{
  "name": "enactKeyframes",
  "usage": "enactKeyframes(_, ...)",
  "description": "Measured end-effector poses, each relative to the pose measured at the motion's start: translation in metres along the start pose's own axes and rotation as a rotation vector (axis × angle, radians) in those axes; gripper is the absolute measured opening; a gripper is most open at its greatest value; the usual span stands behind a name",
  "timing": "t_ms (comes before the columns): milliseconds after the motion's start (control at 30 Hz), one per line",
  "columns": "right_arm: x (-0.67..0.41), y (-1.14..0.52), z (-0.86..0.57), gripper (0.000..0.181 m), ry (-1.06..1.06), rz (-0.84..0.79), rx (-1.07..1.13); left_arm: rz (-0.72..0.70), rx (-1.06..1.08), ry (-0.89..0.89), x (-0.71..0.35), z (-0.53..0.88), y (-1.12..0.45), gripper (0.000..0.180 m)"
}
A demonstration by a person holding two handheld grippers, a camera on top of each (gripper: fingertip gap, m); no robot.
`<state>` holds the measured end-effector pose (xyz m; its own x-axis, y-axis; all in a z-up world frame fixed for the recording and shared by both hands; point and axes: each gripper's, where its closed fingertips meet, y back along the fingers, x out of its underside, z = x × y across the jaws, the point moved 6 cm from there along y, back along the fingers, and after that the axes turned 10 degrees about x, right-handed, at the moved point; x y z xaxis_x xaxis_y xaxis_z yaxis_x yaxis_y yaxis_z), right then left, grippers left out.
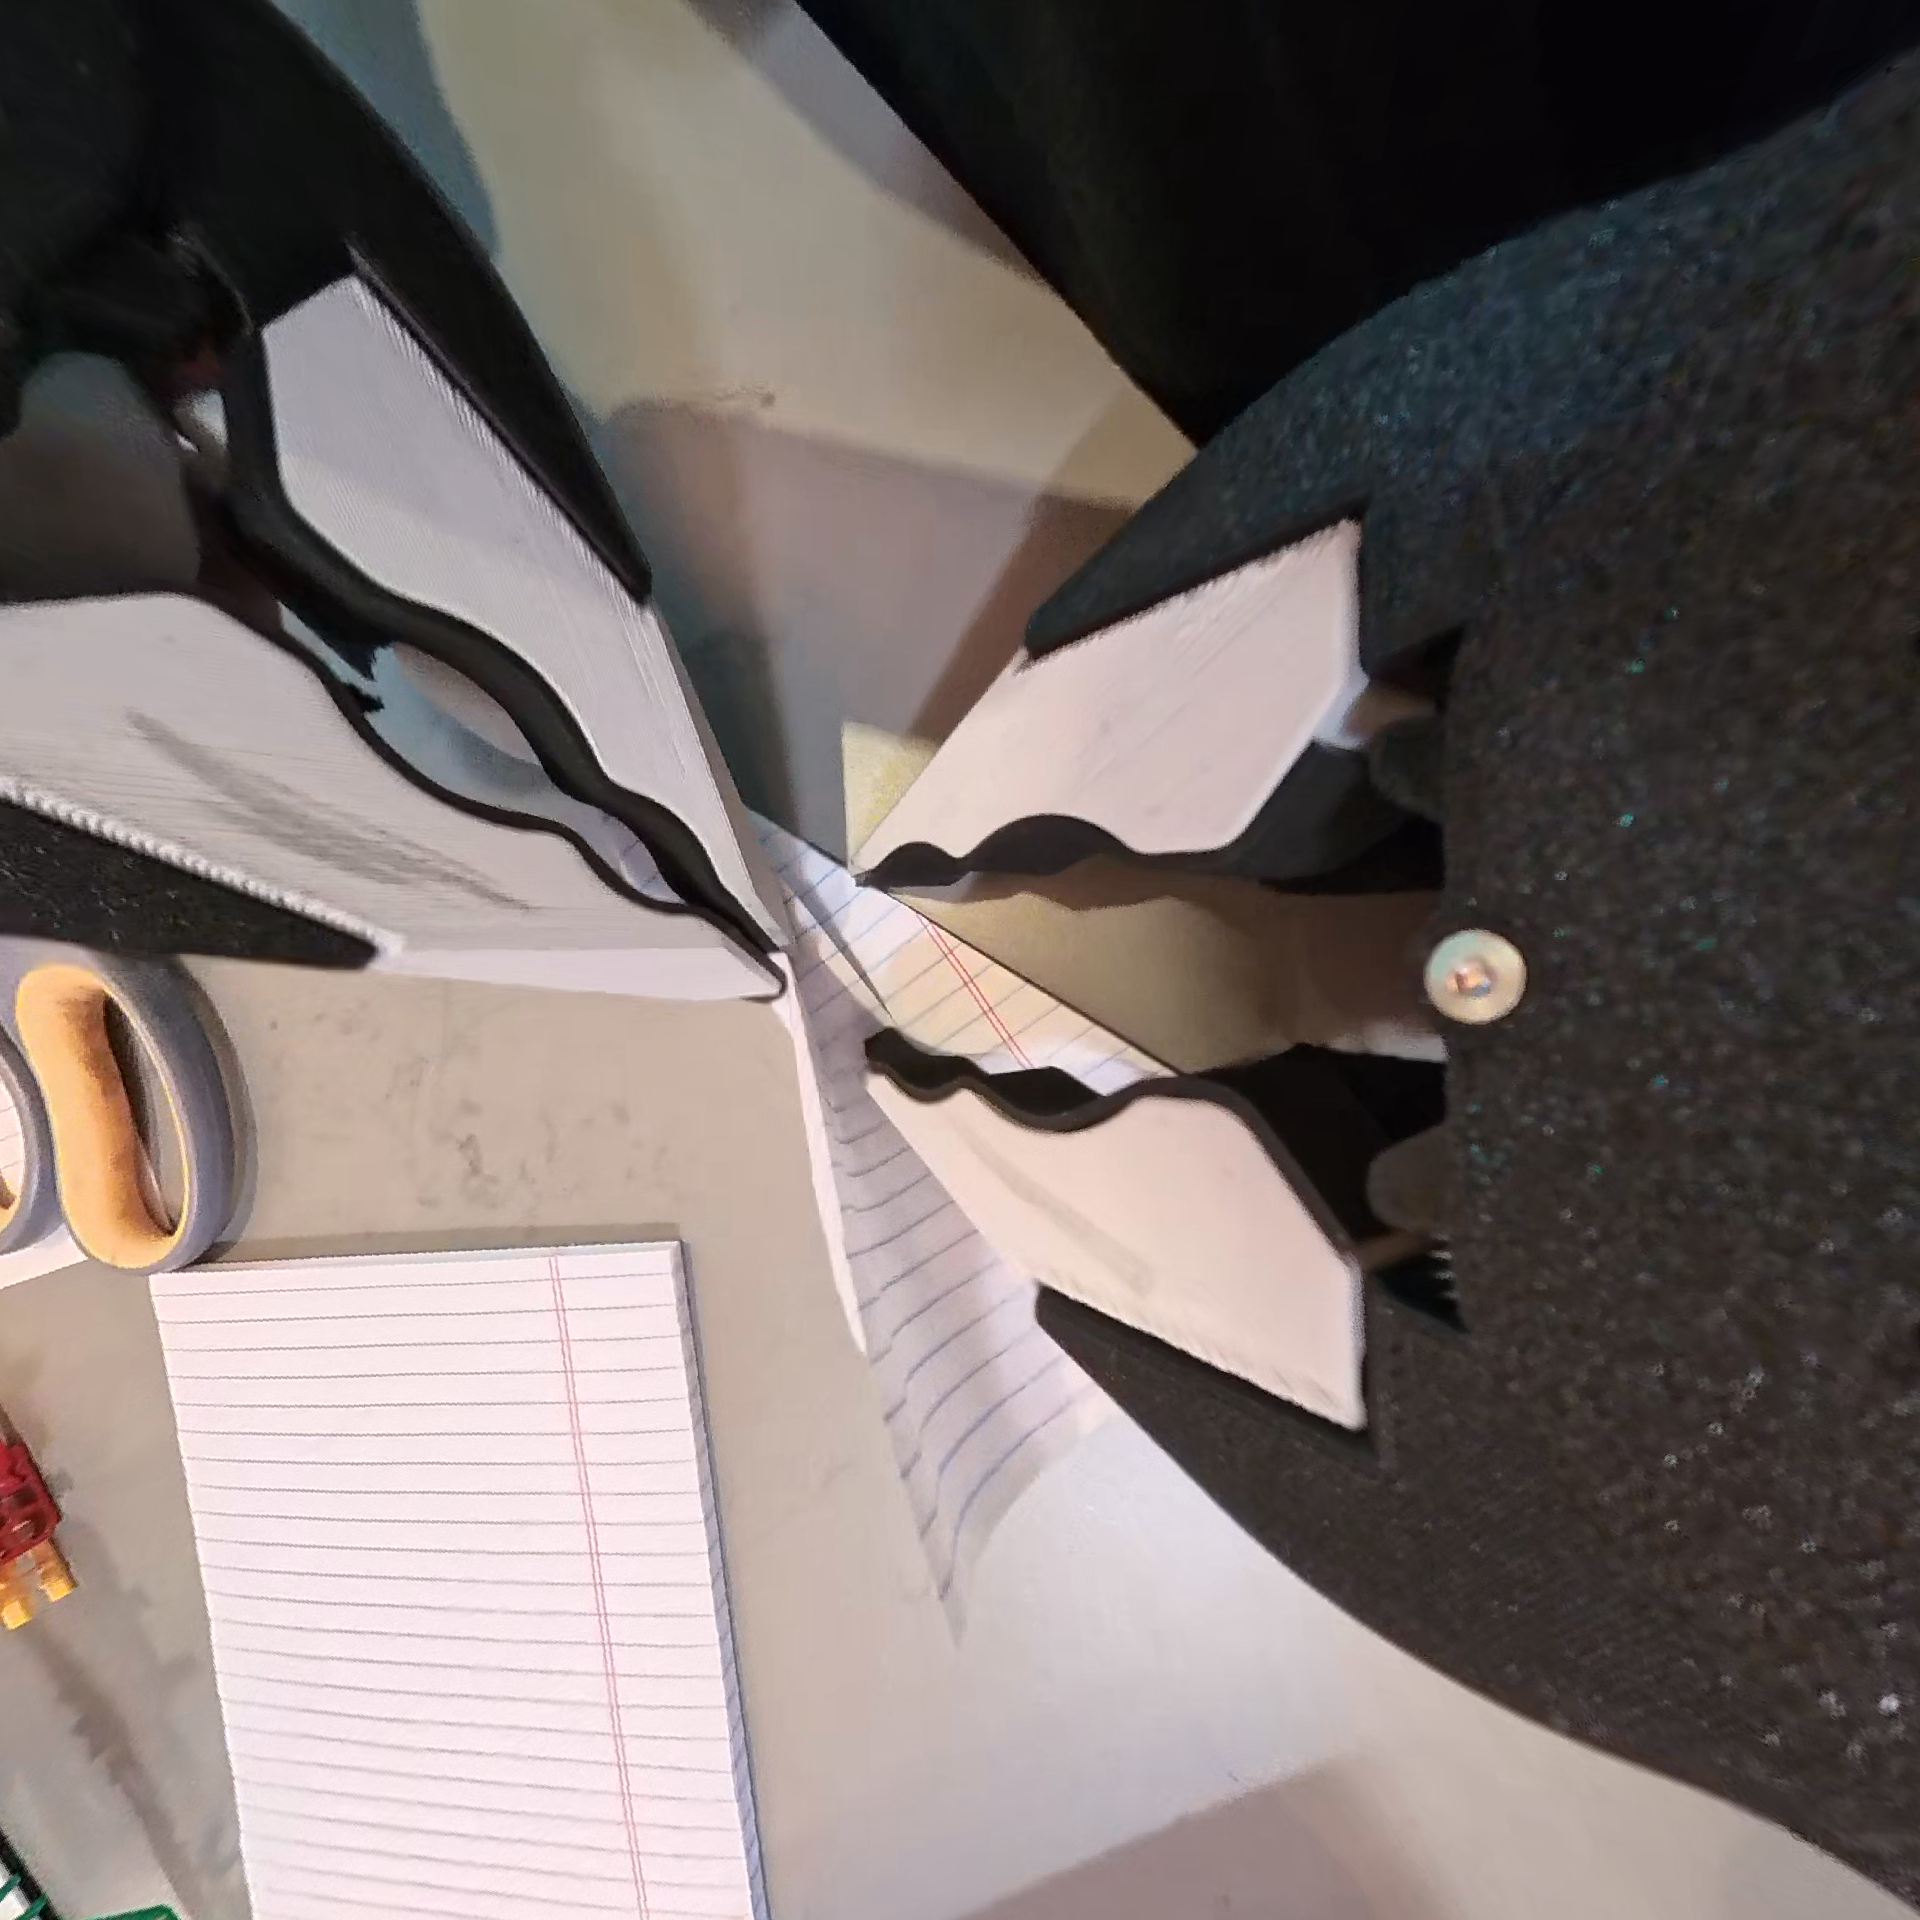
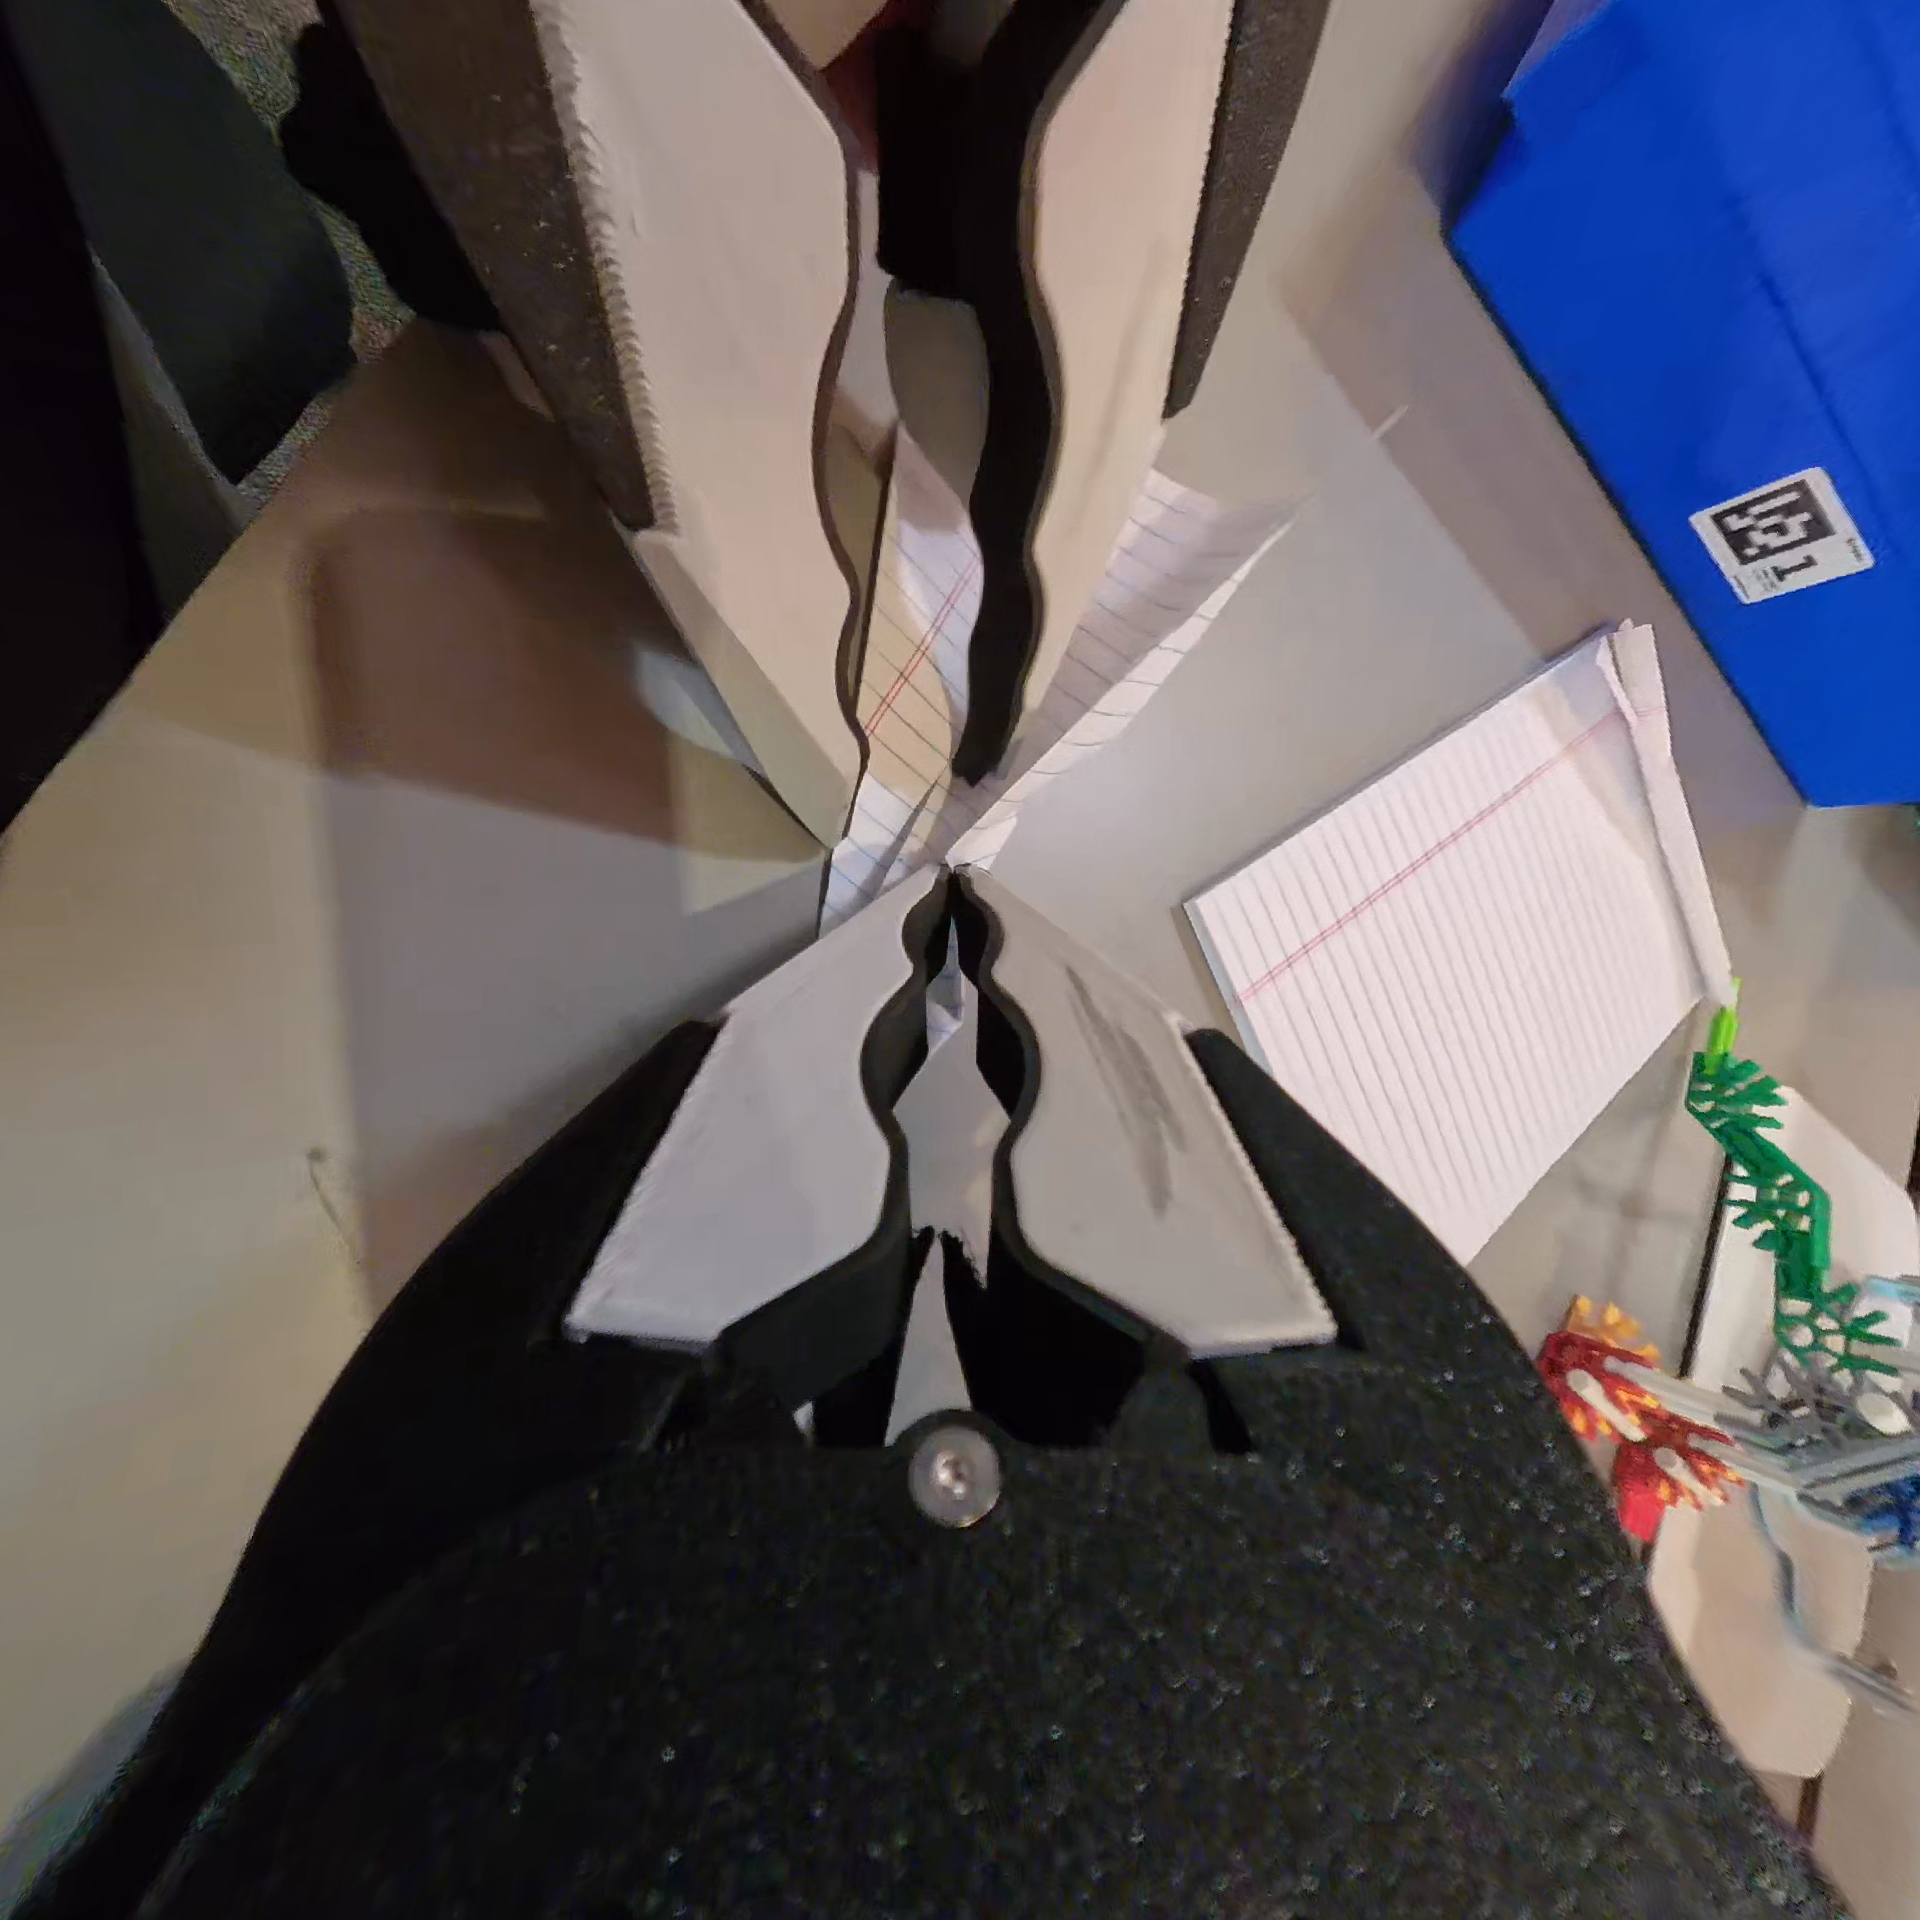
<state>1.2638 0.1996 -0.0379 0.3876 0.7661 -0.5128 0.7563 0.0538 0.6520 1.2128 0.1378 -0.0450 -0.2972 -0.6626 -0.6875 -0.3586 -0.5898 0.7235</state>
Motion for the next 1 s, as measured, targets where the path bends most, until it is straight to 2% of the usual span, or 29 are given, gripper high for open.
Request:
enactKeyframes(267,-0.005,0.000,0.003,0.000,0.014,0.003,0.044,0.004,0.032,-0.008,0.003,0.006,0.003,0.038)
enactKeyframes(800,-0.009,-0.002,0.012,0.000,0.215,0.060,0.037,0.001,0.042,-0.006,0.003,0.006,0.004,0.037)
enactKeyframes(1000,-0.009,-0.002,0.011,0.000,0.212,0.074,0.013,0.005,-0.066,-0.013,0.013,0.012,0.017,0.041)
